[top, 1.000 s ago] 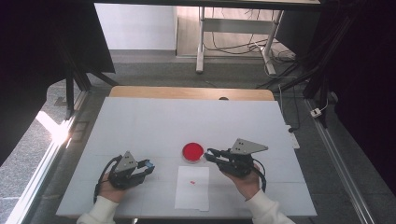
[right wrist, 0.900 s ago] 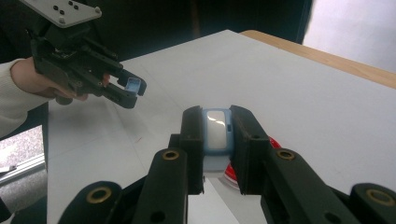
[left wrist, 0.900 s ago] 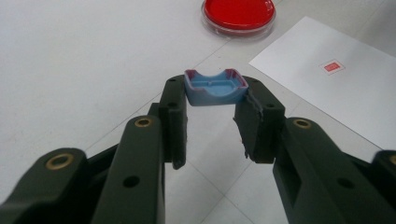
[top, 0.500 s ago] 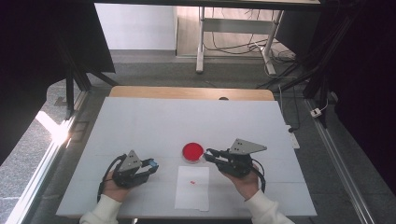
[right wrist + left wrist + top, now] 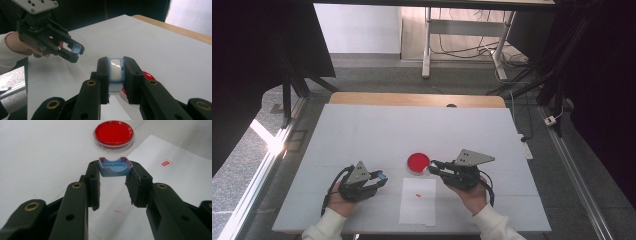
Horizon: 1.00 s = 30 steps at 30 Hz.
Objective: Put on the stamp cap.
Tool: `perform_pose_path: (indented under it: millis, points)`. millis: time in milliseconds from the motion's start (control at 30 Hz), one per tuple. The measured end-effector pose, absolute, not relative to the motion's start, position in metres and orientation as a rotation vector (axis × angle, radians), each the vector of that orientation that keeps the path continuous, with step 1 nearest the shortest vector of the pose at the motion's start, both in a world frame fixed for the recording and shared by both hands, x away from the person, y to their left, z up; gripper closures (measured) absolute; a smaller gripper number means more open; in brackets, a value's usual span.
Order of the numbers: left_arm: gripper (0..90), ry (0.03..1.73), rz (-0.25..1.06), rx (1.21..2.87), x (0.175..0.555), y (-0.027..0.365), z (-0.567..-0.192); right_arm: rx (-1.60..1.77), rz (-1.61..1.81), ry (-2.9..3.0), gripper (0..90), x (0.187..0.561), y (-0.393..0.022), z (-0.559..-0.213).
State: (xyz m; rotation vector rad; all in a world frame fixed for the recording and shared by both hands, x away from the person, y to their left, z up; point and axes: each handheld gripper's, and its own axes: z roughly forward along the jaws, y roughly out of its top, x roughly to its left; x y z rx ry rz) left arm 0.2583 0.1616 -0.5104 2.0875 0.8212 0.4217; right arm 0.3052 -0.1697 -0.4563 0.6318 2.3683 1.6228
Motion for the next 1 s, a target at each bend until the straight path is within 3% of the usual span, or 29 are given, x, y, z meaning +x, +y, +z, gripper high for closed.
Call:
perform_pose_path:
  millis: [1000]
  points:
    - [64.2, 0.724, 0.394, 2.139, 0.263, 0.122, -0.511, 0.629, 1.610, 2.405, 75.2, 0.304, -0.164, -0.456]
